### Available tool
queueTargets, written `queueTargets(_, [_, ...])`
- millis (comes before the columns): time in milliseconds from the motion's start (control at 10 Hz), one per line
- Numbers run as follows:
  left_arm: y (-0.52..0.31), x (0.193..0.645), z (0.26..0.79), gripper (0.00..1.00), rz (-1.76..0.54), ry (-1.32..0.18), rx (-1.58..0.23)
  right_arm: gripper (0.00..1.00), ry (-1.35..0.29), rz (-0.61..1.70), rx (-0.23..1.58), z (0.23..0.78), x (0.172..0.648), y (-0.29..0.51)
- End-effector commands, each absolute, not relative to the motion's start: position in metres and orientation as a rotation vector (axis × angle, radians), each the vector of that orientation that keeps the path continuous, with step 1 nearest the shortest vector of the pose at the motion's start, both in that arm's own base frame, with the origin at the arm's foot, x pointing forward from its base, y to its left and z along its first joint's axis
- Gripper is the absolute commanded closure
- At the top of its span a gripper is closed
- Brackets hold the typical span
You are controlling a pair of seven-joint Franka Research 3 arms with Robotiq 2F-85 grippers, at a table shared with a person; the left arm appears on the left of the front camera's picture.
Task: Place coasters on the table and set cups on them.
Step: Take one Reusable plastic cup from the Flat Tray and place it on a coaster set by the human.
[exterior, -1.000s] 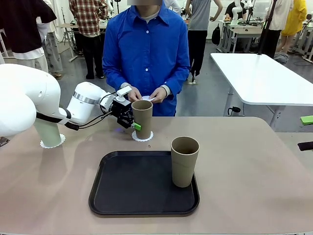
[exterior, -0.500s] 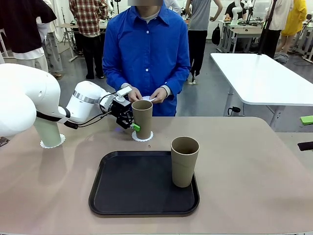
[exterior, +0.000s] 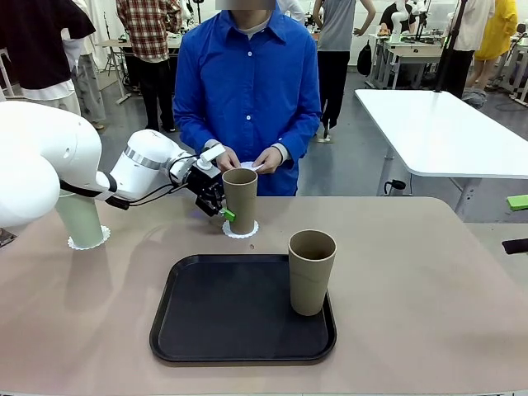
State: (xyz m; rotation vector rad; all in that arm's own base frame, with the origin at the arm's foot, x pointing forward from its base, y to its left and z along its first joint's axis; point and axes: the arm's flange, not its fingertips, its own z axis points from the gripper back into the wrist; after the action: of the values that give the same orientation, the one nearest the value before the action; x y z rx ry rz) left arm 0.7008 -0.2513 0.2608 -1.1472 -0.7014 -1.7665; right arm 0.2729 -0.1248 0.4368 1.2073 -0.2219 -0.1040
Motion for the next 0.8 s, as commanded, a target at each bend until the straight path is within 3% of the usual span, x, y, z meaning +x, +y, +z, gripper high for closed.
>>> queueTargets(0, [-0.249, 0.690, 0.270, 0.00, -1.789, -0.677, -1.055, 0.00, -0.239, -0.093, 1.227, 0.437, 0.275, -0.125])
queueTargets(700, [-0.243, 0.675, 0.288, 0.00, -1.878, -0.530, -0.869, 0.00, -0.239, -0.093, 1.227, 0.437, 0.275, -0.125])
